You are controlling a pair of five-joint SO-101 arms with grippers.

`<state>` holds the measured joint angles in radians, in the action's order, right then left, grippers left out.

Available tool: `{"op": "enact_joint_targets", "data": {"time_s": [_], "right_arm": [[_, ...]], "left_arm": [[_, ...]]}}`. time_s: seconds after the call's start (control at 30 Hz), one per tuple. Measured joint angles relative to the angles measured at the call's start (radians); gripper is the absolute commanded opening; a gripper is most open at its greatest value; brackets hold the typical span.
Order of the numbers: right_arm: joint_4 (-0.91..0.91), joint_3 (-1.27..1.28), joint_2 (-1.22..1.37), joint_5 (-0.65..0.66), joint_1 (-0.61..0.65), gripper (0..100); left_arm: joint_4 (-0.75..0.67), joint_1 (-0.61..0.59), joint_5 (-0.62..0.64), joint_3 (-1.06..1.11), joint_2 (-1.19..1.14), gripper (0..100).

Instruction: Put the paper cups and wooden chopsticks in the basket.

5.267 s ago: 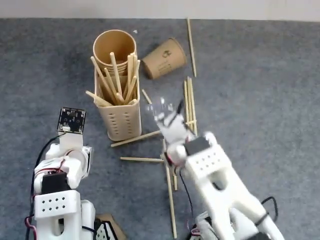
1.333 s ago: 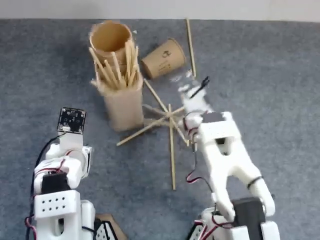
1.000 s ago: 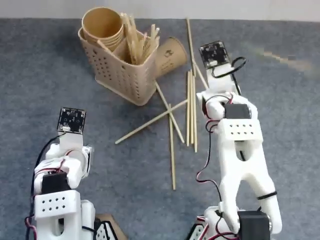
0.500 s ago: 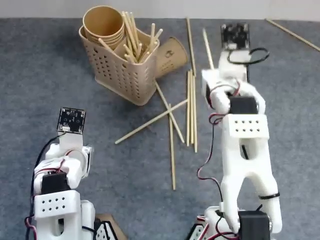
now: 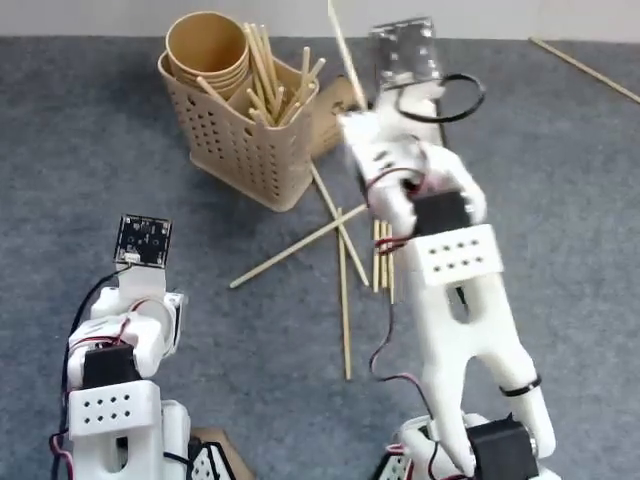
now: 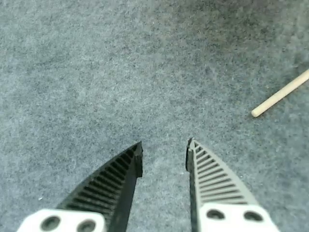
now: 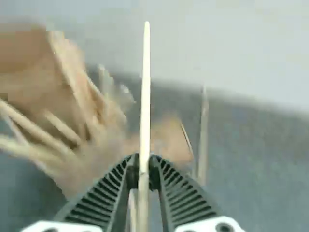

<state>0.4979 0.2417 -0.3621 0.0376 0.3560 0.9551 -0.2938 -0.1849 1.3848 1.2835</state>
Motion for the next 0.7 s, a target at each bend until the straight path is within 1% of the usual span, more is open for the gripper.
{"op": "enact_joint_targets", "data": {"time_s": [0.17,0.27,0.33,0.43,0.6,0.7], "right_arm": [[-0.47,0.021,0.002,0.0,0.19,0.5],[-0.701,0.049,0.049,0.0,0.292,0.5],[-0.827,0.055,0.107,0.0,0.328,0.5],[-1.033,0.055,0.229,0.0,0.344,0.5],[-1.425,0.054,0.543,-0.002,0.336,0.5],[-1.583,0.0,0.721,0.037,0.308,0.5]], "left_arm": [[0.0,0.0,0.0,0.0,0.0,16],[0.0,0.0,0.0,0.0,0.0,16],[0.0,0.0,0.0,0.0,0.0,16],[0.0,0.0,0.0,0.005,0.0,16],[0.0,0.0,0.0,0.009,0.0,16],[0.0,0.0,0.0,0.009,0.0,16]]}}
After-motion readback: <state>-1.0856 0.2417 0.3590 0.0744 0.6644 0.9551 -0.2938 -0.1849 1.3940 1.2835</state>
